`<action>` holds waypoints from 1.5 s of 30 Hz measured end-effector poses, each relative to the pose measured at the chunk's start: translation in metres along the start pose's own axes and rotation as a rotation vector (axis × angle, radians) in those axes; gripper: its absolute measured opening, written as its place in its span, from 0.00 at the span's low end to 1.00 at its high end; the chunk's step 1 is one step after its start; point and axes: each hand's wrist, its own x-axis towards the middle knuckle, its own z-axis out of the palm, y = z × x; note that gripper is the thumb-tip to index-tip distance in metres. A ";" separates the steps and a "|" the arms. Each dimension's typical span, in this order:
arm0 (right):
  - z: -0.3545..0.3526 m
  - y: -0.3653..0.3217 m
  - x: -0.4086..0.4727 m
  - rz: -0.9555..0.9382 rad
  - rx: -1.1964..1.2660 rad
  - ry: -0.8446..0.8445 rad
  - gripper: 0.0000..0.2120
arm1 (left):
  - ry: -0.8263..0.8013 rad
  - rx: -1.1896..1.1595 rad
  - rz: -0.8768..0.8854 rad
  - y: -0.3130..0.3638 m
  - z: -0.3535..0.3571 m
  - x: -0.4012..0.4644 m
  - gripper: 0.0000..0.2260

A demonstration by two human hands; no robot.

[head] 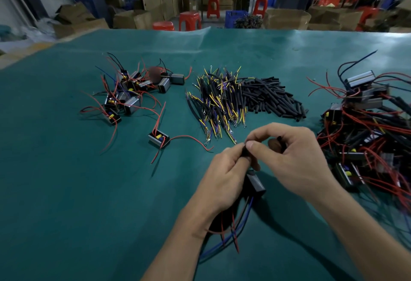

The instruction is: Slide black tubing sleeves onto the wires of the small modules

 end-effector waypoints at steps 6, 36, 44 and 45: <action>0.006 -0.002 0.002 0.106 0.168 0.068 0.10 | 0.023 -0.151 0.087 0.000 0.000 -0.001 0.09; -0.014 0.021 0.016 0.581 0.297 0.127 0.24 | 0.056 -0.041 -0.002 -0.006 0.001 0.002 0.05; -0.026 0.020 0.014 0.401 0.785 0.041 0.06 | 0.100 -0.056 -0.028 -0.004 0.001 0.003 0.06; -0.026 0.020 0.014 0.394 0.797 0.075 0.07 | 0.102 -0.055 -0.027 -0.004 0.001 0.003 0.06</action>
